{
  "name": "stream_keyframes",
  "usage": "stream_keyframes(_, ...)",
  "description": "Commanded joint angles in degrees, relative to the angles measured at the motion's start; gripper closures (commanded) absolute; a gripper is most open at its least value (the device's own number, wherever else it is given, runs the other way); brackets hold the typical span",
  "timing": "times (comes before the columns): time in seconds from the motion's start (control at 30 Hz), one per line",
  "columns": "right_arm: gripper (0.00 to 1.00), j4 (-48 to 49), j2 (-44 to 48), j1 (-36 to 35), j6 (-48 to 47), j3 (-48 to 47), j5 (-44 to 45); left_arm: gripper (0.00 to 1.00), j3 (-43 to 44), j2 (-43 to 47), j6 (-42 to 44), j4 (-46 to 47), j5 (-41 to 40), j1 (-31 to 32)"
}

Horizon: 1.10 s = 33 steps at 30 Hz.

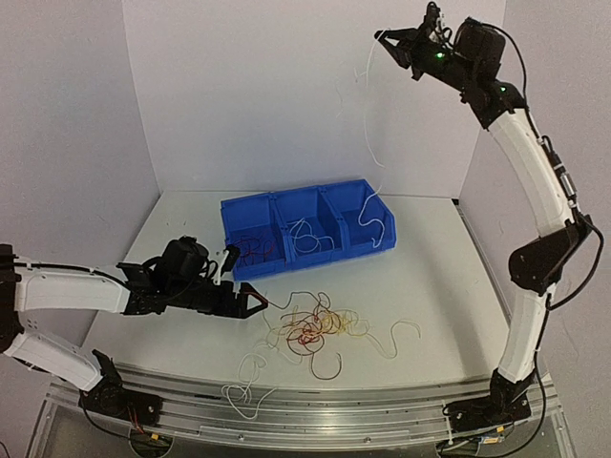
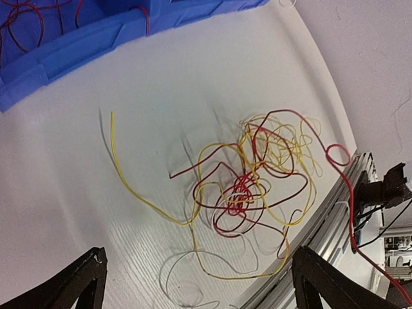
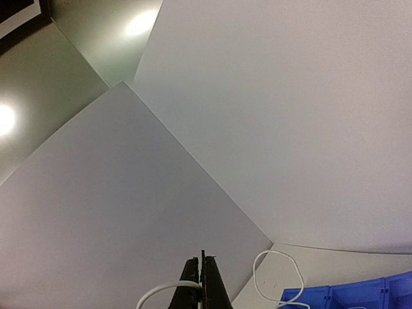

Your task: Untangle the cables

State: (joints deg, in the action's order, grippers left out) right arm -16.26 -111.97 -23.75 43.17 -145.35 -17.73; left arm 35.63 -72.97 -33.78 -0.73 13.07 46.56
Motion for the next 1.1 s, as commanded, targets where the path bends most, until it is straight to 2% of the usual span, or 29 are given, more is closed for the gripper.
stream_keyframes(0.0,1.00,7.7,-7.1,-3.4,1.6,-7.0,7.7,0.00,3.9,-4.0,1.3,-2.0,-0.2,2.2)
stream_keyframes(0.13,1.00,12.5,-10.2,-5.8,2.8,-8.3,9.9,0.00,7.6,-9.1,1.5,-6.2,-4.3,5.7)
stream_keyframes(0.27,1.00,16.5,-11.6,-9.3,-1.5,-8.1,14.4,0.00,12.0,-14.7,2.4,-9.7,-6.3,8.9)
stream_keyframes(0.47,1.00,25.9,-16.7,-12.1,-6.0,-9.2,23.3,0.00,15.4,-19.2,2.4,-10.7,-6.5,9.9)
stream_keyframes(0.63,1.00,35.9,-25.6,-12.6,-8.4,-13.8,30.0,0.00,15.6,-19.7,2.3,-10.8,-6.9,10.0)
stream_keyframes(0.83,1.00,37.0,-29.3,-12.6,-8.4,-9.0,29.9,0.00,14.7,-19.8,1.7,-10.2,-7.2,10.1)
stream_keyframes(1.07,1.00,34.1,-33.7,-12.7,-11.4,-9.6,28.2,0.00,13.5,-19.2,1.0,-9.5,-6.9,10.1)
